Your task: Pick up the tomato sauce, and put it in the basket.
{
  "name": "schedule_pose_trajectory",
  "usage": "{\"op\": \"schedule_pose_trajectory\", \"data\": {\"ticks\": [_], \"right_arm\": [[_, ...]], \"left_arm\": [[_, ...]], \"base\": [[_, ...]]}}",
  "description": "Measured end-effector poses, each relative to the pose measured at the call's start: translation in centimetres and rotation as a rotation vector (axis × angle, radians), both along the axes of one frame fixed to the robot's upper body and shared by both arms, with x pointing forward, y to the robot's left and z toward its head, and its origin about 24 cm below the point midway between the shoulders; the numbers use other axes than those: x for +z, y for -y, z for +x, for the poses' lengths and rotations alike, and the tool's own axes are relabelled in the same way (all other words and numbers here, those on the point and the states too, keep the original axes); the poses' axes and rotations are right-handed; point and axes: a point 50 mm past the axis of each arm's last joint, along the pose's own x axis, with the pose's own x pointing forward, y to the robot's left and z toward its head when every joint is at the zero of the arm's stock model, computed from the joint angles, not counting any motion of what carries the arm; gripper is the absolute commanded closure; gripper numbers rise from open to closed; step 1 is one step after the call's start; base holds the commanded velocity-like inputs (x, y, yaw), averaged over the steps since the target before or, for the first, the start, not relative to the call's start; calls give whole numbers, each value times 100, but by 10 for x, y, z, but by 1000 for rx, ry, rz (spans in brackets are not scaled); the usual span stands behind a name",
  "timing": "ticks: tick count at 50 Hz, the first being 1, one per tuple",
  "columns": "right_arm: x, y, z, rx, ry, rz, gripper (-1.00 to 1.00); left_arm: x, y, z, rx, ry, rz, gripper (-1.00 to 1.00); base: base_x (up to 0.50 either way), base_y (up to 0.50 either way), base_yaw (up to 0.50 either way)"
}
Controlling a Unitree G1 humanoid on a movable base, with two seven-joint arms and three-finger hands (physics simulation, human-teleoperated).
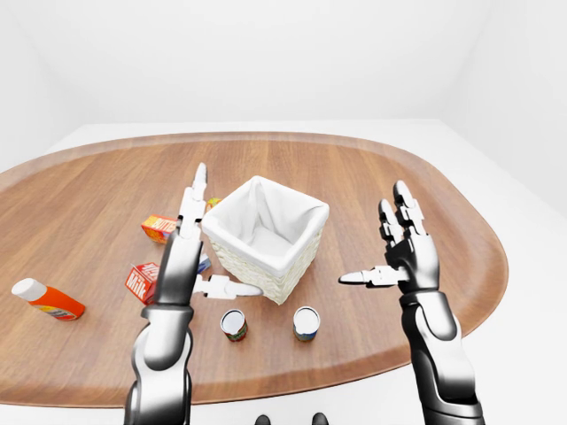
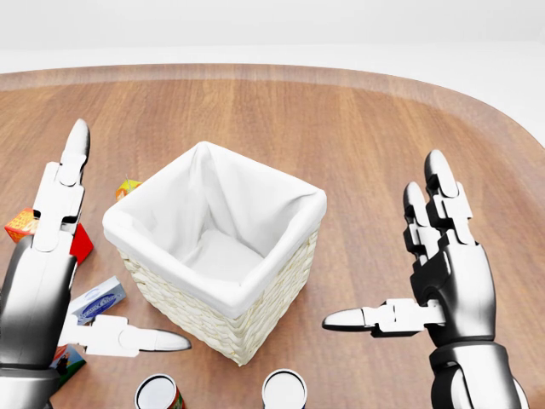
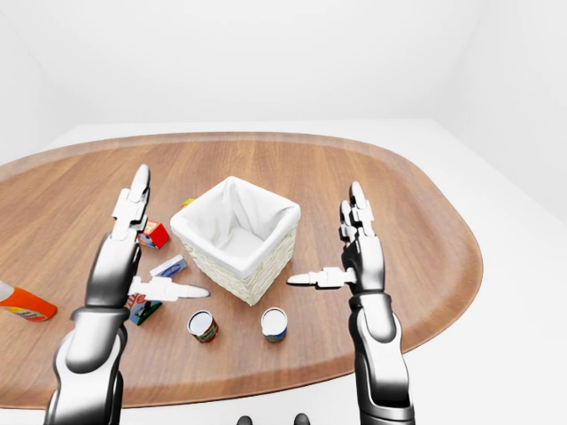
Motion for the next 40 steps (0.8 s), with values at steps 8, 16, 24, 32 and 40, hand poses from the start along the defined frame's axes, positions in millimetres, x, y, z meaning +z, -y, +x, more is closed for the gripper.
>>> {"op": "schedule_pose_trajectory", "data": {"ticks": [8,16,24,32,40], "right_arm": [[-1,0,0,0,-3,-1,-100],[-1,-1,0,1,-6,-2,-100],[-3,-1,0,2,-12,-4,-100],[-3,-2,0,2,-15,-5,-100],[-3,-2,0,2,-14,-6,-100]], "left_arm": [[2,-1,0,13,6,39,-100],[5,-2,-1,26,13,75,-100],[0,-5,-3,45,-17,101,-100],[-9,-8,-5,66,-61,122,-100],[-15,-10,-8,81,-93,137,-100]], "base": [[0,0,0],[0,0,0],[0,0,0],[0,0,0],[0,0,0]]}}
